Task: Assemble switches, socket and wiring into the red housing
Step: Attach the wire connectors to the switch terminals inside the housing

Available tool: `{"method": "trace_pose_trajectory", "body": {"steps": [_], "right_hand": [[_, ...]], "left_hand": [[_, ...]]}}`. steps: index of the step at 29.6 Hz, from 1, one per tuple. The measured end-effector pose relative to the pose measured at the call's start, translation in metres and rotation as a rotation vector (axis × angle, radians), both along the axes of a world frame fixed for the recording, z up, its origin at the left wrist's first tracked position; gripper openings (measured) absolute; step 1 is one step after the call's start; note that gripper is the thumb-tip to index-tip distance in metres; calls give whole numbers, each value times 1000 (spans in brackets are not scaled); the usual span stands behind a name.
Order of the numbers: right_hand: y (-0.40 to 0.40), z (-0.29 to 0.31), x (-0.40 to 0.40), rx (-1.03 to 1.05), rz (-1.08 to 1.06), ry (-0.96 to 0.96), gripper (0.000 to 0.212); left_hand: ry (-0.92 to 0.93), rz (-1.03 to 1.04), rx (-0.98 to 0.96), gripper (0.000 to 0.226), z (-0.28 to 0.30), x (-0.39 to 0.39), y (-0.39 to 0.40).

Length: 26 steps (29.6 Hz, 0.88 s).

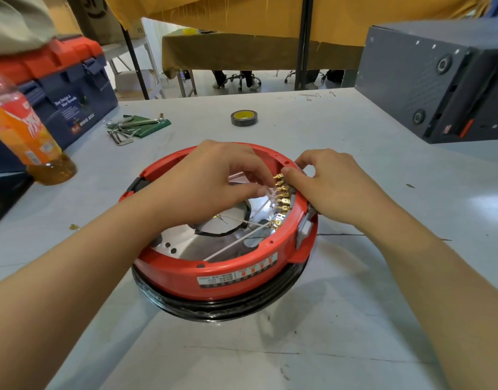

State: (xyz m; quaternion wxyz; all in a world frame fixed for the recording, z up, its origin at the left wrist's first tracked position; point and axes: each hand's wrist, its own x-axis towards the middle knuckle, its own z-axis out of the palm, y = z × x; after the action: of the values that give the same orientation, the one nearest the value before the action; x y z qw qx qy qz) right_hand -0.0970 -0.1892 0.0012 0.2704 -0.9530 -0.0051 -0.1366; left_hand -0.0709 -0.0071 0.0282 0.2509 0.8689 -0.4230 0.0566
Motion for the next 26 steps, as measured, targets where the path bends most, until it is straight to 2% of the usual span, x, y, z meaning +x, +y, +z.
{"method": "trace_pose_trajectory", "body": {"steps": [4, 9, 13, 16, 18, 22, 26], "right_hand": [[1, -1, 1, 11, -13, 29, 40], [0, -3, 3, 36, -32, 46, 36], [0, -6, 4, 65, -38, 35, 33], [0, -8, 5, 98, -46, 32, 26], [1, -9, 5, 110, -51, 28, 24], [0, -9, 4, 159, -53, 12, 21], [2, -8, 3, 169, -47, 10, 22]], "left_hand": [[15, 127, -6, 9, 2, 3, 21], [-37, 414, -162, 17, -6, 2, 68], [93, 541, -244, 23, -12, -3, 106], [105, 627, -243, 23, -15, 0, 133], [184, 678, -137, 22, -16, 3, 152], [343, 726, 216, 18, -29, 9, 174], [347, 713, 268, 9, -39, 10, 175]]}}
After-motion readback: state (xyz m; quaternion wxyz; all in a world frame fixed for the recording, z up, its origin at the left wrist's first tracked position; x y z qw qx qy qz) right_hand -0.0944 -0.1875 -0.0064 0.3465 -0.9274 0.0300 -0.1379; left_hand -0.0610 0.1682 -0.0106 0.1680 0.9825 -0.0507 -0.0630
